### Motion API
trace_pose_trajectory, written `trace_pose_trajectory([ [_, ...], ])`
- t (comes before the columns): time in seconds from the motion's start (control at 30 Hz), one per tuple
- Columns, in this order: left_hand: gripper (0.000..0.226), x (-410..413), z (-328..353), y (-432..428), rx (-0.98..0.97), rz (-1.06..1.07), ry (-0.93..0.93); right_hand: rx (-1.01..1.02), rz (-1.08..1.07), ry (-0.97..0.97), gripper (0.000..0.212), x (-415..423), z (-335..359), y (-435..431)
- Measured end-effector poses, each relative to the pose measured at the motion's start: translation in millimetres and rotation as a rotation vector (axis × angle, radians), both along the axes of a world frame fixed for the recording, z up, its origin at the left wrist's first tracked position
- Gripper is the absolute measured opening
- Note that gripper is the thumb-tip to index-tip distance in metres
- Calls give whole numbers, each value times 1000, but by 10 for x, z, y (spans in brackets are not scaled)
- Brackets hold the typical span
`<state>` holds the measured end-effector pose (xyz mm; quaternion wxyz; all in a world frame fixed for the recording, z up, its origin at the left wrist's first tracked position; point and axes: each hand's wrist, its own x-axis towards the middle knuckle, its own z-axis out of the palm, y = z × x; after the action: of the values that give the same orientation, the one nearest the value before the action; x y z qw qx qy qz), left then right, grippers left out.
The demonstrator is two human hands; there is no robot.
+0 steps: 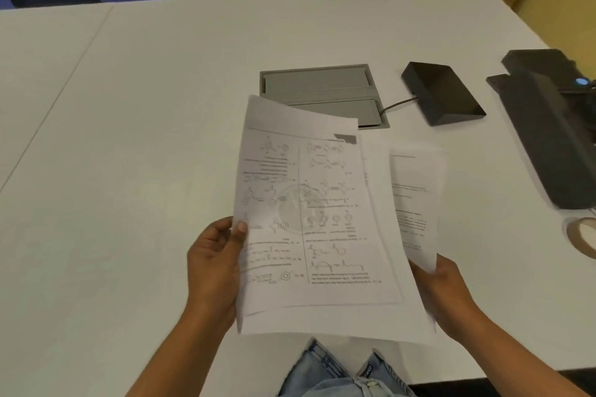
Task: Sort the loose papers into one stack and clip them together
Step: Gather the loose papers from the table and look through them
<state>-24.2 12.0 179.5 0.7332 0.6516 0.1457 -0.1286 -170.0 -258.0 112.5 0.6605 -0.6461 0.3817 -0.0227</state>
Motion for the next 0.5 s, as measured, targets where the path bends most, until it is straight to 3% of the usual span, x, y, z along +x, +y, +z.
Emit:
trace_pose_trajectory([
  [0.13, 4, -98, -82, -83, 17, -48, 43, 67, 45, -52, 22, 77, 118, 95],
  [0.37, 16, -46, -180, -128, 191, -188, 64, 145, 115, -127, 27, 113, 246, 106],
  [0.5, 34, 32, -158, -168, -11, -346, 261, 171, 110, -63, 23, 168, 288, 99],
])
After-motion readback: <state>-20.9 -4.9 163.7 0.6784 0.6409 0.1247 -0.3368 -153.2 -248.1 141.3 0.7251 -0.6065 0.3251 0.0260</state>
